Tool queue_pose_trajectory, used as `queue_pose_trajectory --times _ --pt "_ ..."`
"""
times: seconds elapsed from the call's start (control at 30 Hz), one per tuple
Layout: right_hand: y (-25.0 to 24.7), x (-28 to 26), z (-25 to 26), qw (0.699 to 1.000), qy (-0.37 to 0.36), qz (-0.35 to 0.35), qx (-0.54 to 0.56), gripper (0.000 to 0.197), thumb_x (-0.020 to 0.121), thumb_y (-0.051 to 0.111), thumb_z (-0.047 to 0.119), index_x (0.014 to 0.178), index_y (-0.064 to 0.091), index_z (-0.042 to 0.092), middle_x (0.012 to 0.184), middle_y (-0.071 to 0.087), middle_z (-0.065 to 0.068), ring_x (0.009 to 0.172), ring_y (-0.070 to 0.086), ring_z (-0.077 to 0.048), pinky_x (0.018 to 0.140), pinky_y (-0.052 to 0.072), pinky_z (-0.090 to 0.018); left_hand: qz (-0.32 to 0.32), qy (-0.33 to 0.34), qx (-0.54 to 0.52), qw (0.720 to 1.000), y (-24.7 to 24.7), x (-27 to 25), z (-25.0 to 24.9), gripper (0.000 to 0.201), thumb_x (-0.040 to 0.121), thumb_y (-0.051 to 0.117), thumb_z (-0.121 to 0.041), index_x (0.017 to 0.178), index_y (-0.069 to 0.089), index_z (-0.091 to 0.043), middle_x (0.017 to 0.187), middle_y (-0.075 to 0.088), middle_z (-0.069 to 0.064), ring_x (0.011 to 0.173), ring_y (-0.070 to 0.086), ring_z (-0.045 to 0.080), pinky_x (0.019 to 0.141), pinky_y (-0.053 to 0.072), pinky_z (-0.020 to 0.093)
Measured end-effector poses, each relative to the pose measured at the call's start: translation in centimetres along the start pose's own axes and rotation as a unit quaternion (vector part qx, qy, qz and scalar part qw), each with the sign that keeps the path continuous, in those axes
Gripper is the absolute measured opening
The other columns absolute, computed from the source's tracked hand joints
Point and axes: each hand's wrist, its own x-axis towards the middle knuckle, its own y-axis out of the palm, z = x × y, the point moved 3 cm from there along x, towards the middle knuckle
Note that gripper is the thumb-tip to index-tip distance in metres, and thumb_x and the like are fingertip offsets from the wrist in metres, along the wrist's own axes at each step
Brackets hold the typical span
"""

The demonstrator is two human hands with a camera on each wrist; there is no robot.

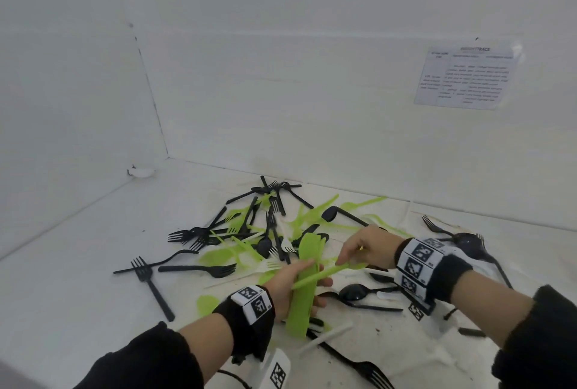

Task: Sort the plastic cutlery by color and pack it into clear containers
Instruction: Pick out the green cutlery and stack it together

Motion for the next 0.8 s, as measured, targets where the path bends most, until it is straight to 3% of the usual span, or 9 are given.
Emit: queue_pose_trajectory --times 0.1,0.23,0.3,0.4,0.47,0.53,0.6,0.7,0.8 --pt "0.4 1.1 1.1 0.998 -0.043 0.017 -0.044 0.026 0.088 0.056 0.000 0.095 0.076 0.015 0.087 0.056 0.017 0.075 0.052 0.002 0.074 0.037 -0.005 -0.002 -0.003 0.069 0.998 -1.1 -0.5 0.0 0.025 0.097 0.040 -0.037 0.102 0.052 -0.016 0.094 0.060 0.004 0.047 0.059 0.016 0.047 0.043 0.020" --pt "1.0 2.8 3.5 0.995 -0.069 -0.067 0.008 0.028 0.080 0.064 -0.003 0.102 0.071 0.012 0.083 0.055 0.020 0.076 0.053 0.017 0.072 0.037 0.002 -0.001 0.029 0.053 0.998 -1.5 -0.7 0.2 0.024 0.101 0.037 -0.032 0.108 0.046 -0.012 0.085 0.061 0.005 0.044 0.056 0.017 0.041 0.045 0.021" --pt "1.4 3.5 4.4 0.986 -0.049 -0.148 0.053 0.041 0.074 0.070 -0.002 0.110 0.065 0.015 0.090 0.057 0.010 0.083 0.055 0.008 0.075 0.037 0.001 -0.013 0.052 0.019 0.998 -1.9 -0.8 0.2 0.023 0.101 0.036 -0.031 0.105 0.045 -0.011 0.076 0.055 0.005 0.042 0.051 0.016 0.040 0.043 0.020" --pt "2.5 4.3 5.3 0.956 0.020 -0.250 0.149 0.057 0.068 0.078 0.004 0.119 0.055 0.019 0.109 0.049 0.000 0.094 0.054 -0.015 0.083 0.045 -0.017 -0.029 0.076 -0.006 0.997 -2.7 -1.2 0.0 0.020 0.102 0.035 -0.027 0.097 0.046 -0.012 0.067 0.050 0.002 0.037 0.046 0.014 0.040 0.040 0.018" --pt "3.5 5.1 5.9 0.948 0.080 -0.236 0.200 0.060 0.073 0.076 0.009 0.125 0.047 0.018 0.109 0.049 -0.001 0.093 0.055 -0.015 0.074 0.047 -0.017 -0.043 0.084 -0.026 0.995 -3.3 -1.6 -0.2 0.018 0.102 0.035 -0.025 0.093 0.046 -0.013 0.064 0.049 0.002 0.036 0.044 0.014 0.039 0.039 0.018" --pt "4.9 6.2 6.5 0.939 0.109 -0.174 0.275 0.046 0.082 0.069 0.011 0.122 0.046 0.014 0.094 0.053 0.001 0.070 0.063 -0.009 0.053 0.048 -0.012 -0.049 0.088 -0.042 0.994 -4.0 -2.1 -0.4 0.020 0.101 0.035 -0.026 0.090 0.046 -0.013 0.061 0.048 0.001 0.035 0.042 0.014 0.039 0.037 0.016" --pt "6.2 7.1 6.8 0.919 0.103 -0.162 0.345 0.042 0.085 0.065 0.008 0.124 0.050 0.003 0.082 0.057 -0.001 0.055 0.062 -0.005 0.047 0.050 -0.015 -0.053 0.093 -0.046 0.993 -4.7 -2.6 -0.5 0.022 0.101 0.035 -0.027 0.089 0.047 -0.013 0.062 0.046 0.001 0.035 0.040 0.013 0.039 0.036 0.015" --pt "7.4 7.8 7.1 0.880 0.124 -0.227 0.399 0.037 0.082 0.069 0.010 0.116 0.055 0.007 0.088 0.059 -0.011 0.062 0.059 -0.016 0.053 0.054 -0.023 -0.065 0.109 -0.061 0.990 -5.8 -3.3 -0.6 0.020 0.101 0.037 -0.026 0.089 0.046 -0.012 0.064 0.046 0.001 0.035 0.040 0.012 0.039 0.036 0.015" --pt "8.0 8.3 8.2 0.878 0.119 -0.298 0.355 0.022 0.085 0.065 0.016 0.107 0.063 0.016 0.098 0.058 -0.005 0.080 0.057 -0.017 0.073 0.051 -0.032 -0.092 0.107 -0.086 0.986 -6.9 -3.8 -0.2 0.023 0.101 0.037 -0.027 0.089 0.047 -0.010 0.067 0.048 0.004 0.036 0.042 0.014 0.038 0.038 0.016"
